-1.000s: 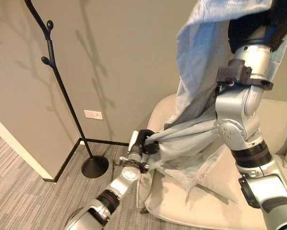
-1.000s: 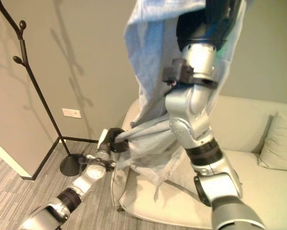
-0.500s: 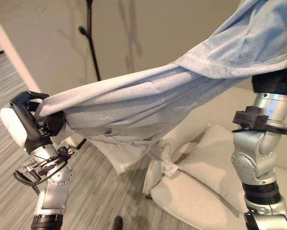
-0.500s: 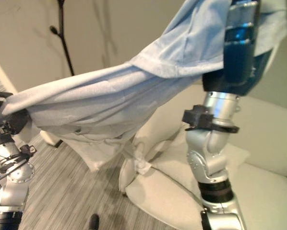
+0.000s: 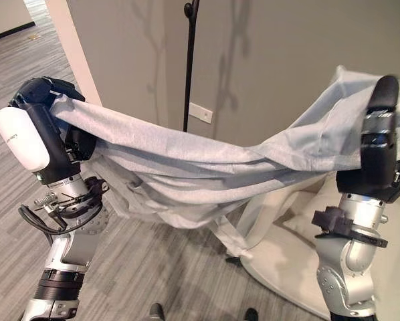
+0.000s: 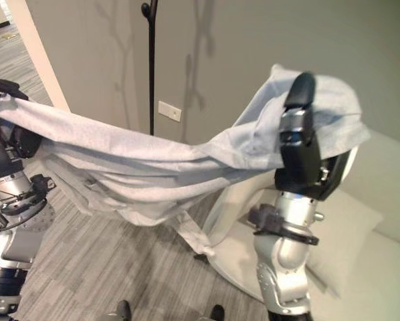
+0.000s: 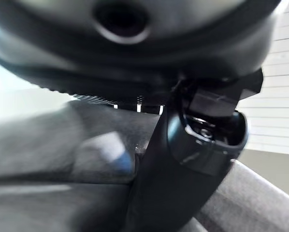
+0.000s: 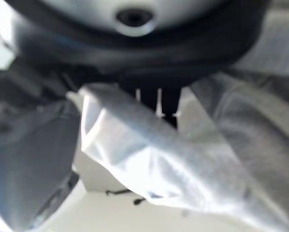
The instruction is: Hang the clothes on the sofa on the clothes rack.
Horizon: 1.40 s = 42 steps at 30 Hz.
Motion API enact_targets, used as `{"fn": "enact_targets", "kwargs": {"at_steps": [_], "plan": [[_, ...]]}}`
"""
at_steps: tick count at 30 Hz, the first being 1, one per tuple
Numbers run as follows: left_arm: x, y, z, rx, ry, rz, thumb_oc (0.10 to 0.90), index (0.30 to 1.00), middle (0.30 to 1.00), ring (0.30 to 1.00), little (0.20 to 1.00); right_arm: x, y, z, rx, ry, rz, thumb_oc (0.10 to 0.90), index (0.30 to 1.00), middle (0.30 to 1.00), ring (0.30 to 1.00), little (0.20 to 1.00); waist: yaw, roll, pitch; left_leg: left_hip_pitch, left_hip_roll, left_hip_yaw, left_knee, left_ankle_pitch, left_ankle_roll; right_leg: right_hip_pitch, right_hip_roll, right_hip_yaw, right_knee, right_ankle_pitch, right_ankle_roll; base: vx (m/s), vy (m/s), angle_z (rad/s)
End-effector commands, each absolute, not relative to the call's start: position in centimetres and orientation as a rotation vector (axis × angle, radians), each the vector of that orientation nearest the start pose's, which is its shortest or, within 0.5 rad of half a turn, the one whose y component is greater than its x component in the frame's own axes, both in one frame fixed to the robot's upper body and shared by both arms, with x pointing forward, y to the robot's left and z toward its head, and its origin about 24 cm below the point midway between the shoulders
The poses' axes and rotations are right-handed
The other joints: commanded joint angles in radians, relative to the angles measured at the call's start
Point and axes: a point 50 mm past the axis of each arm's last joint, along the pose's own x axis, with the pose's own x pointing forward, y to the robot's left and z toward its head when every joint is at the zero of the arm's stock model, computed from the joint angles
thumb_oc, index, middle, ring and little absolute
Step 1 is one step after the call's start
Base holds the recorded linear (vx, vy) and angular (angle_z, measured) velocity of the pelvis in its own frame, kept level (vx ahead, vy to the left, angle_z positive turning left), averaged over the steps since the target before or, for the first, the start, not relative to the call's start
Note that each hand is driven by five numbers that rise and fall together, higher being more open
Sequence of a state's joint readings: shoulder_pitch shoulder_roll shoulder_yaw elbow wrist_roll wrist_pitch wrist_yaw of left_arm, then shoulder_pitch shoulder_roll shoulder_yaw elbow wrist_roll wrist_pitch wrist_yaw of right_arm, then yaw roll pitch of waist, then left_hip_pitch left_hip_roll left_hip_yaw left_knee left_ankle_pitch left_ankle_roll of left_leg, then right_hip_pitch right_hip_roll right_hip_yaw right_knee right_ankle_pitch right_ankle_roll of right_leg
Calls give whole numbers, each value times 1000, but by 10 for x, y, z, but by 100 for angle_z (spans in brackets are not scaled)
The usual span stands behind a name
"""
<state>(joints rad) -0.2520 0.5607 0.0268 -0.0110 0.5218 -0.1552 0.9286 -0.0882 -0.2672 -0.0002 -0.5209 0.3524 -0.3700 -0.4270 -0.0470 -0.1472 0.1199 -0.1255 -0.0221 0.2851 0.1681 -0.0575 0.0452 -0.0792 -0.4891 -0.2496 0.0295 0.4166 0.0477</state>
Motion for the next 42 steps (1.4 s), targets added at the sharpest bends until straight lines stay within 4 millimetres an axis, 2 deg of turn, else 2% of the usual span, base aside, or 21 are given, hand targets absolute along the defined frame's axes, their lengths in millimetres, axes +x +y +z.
{"fn": "enact_targets", "kwargs": {"at_steps": [1, 3, 5, 8, 9, 11, 14, 15, 16, 17, 18, 19, 22, 23, 25, 26, 28, 29, 30, 35, 42], "plan": [[255, 225, 222, 749, -1172, 824, 400, 300, 300, 300, 300, 199, -197, 238, 153, -1138, -194, 400, 300, 300, 300, 300, -22, 76, -94, 162, 58, -79, -239, -9, -23, 4, 171, 56, 127, -305, 100, 124, 345, -18], [258, 224, 222, 759, -1156, 803, 400, 300, 300, 300, 300, 198, -199, 239, 129, -1146, -189, 400, 300, 300, 300, 300, -30, 82, -94, 189, 54, -58, -255, -14, -15, -24, 244, 54, 168, -379, 79, 141, 217, -11], [261, 224, 221, 759, -1137, 792, 400, 300, 300, 300, 300, 199, -199, 239, 128, -1144, -182, 400, 300, 300, 300, 300, -31, 80, -89, 208, 49, -33, -255, -26, -16, -36, 304, 25, 168, -413, 70, 123, 83, -22], [259, 228, 217, 732, -1106, 799, 400, 300, 300, 300, 300, 203, -198, 241, 115, -1149, -180, 400, 300, 300, 300, 300, -30, 75, -89, 243, 39, -9, -255, -55, -24, -63, 404, 42, 95, -399, 79, 233, 24, -36], [260, 227, 215, 698, -1103, 801, 400, 300, 300, 300, 300, 206, -196, 242, 97, -1149, -183, 400, 300, 300, 300, 300, -39, 73, -85, 259, 37, -15, -255, -66, -27, -93, 435, 81, 62, -379, 88, 261, -22, -31], [263, 223, 217, 689, -1114, 791, 400, 300, 300, 300, 300, 207, -196, 244, 65, -1158, -195, 400, 300, 300, 300, 300, -50, 67, -93, 291, 33, -21, -255, -85, -29, -92, 450, 130, 18, -352, 91, 427, -136, 5], [266, 228, 223, 717, -1127, 826, 400, 300, 300, 300, 300, 211, -196, 245, 9, -1157, -186, 400, 300, 300, 300, 300, -52, 70, -138, 348, 61, -11, -235, -114, -48, -42, 472, 141, 23, -379, 67, 465, -204, 40], [268, 232, 225, 735, -1124, 849, 400, 300, 300, 300, 300, 213, -196, 246, -11, -1158, -175, 400, 300, 300, 300, 300, -51, 74, -145, 350, 72, -7, -207, -121, -56, -25, 476, 136, 16, -385, 63, 414, -238, 26], [273, 239, 234, 758, -1130, 894, 400, 300, 300, 300, 300, 219, -195, 249, -43, -1153, -146, 400, 300, 300, 300, 300, -47, 80, -150, 325, 99, -7, -93, -95, -78, 20, 492, 133, -18, -392, 51, 284, -203, 11], [273, 239, 235, 757, -1133, 896, 400, 300, 300, 300, 300, 219, -195, 250, -42, -1155, -146, 400, 300, 300, 300, 300, -46, 77, -148, 318, 99, -7, -84, -94, -79, 20, 491, 133, -25, -386, 48, 315, -332, 6], [275, 250, 245, 808, -1148, 945, 400, 300, 300, 300, 300, 224, -195, 254, -62, -1157, -109, 400, 300, 300, 300, 300, -30, 66, -141, 238, 143, -13, 113, -29, -102, 71, 500, 124, -73, -386, 27, 164, -270, -8], [274, 253, 248, 822, -1153, 957, 400, 300, 300, 300, 300, 227, -195, 255, -69, -1152, -100, 400, 300, 300, 300, 300, -22, 56, -137, 203, 157, -12, 187, 10, -106, 89, 497, 118, -89, -386, 16, 282, -299, -13], [272, 260, 257, 864, -1176, 989, 400, 300, 300, 300, 300, 231, -196, 256, -53, -1135, -72, 400, 300, 300, 300, 300, -21, 53, -135, 168, 210, 9, 253, 44, -122, 124, 500, 105, -117, -403, 8, 163, -128, -15], [270, 269, 261, 916, -1166, 1026, 400, 300, 300, 300, 300, 235, -196, 254, 75, -1094, 17, 400, 300, 300, 300, 300, -10, 45, -137, 143, 220, 53, 222, 17, -121, 144, 485, 99, -117, -419, 11, 112, -57, -9], [265, 278, 259, 945, -1137, 1052, 400, 300, 300, 300, 300, 243, -194, 252, 231, -1046, 103, 400, 300, 300, 300, 300, 17, 22, -137, 89, 160, 29, 112, -8, -98, 147, 457, 102, -117, -416, 11, 139, -3, -24], [263, 286, 260, 974, -1121, 1064, 400, 300, 300, 300, 300, 248, -197, 257, 255, -1036, 113, 400, 300, 300, 300, 300, 36, 27, -137, 68, 123, -63, -47, 42, -119, 166, 462, 110, -117, -427, 13, 190, 43, -51], [263, 288, 268, 999, -1146, 1066, 400, 300, 300, 300, 300, 251, -200, 265, 252, -1058, 102, 400, 300, 300, 300, 300, 43, 31, -126, 45, 119, -155, -173, 131, -131, 180, 469, 115, -111, -443, 1, 222, 57, -72], [257, 298, 279, 1076, -1165, 1099, 400, 300, 300, 300, 300, 253, -202, 277, 222, -1095, 100, 400, 300, 300, 300, 300, 52, 42, -130, 54, 145, -236, -255, 170, -156, 196, 479, 138, -72, -481, -5, 303, 121, -84], [254, 302, 283, 1111, -1166, 1112, 400, 300, 300, 300, 300, 253, -202, 283, 188, -1110, 107, 400, 300, 300, 300, 300, 55, 46, -136, 59, 162, -251, -255, 170, -165, 207, 481, 147, -66, -493, -6, 273, 119, -82], [251, 311, 295, 1200, -1165, 1129, 400, 300, 300, 300, 300, 247, -209, 299, 78, -1170, 78, 400, 300, 300, 300, 300, 53, 60, -167, 78, 172, -220, -255, 162, -177, 240, 472, 140, -85, -504, 4, 185, 140, -34], [232, 340, 331, 1502, -1146, 1220, 400, 300, 300, 300, 300, 238, -228, 330, -76, -1292, -55, 400, 300, 300, 300, 300, 62, 79, -210, 119, 117, -181, -255, 119, -151, 256, 408, 131, -111, -481, 53, 179, 219, 25]]}}
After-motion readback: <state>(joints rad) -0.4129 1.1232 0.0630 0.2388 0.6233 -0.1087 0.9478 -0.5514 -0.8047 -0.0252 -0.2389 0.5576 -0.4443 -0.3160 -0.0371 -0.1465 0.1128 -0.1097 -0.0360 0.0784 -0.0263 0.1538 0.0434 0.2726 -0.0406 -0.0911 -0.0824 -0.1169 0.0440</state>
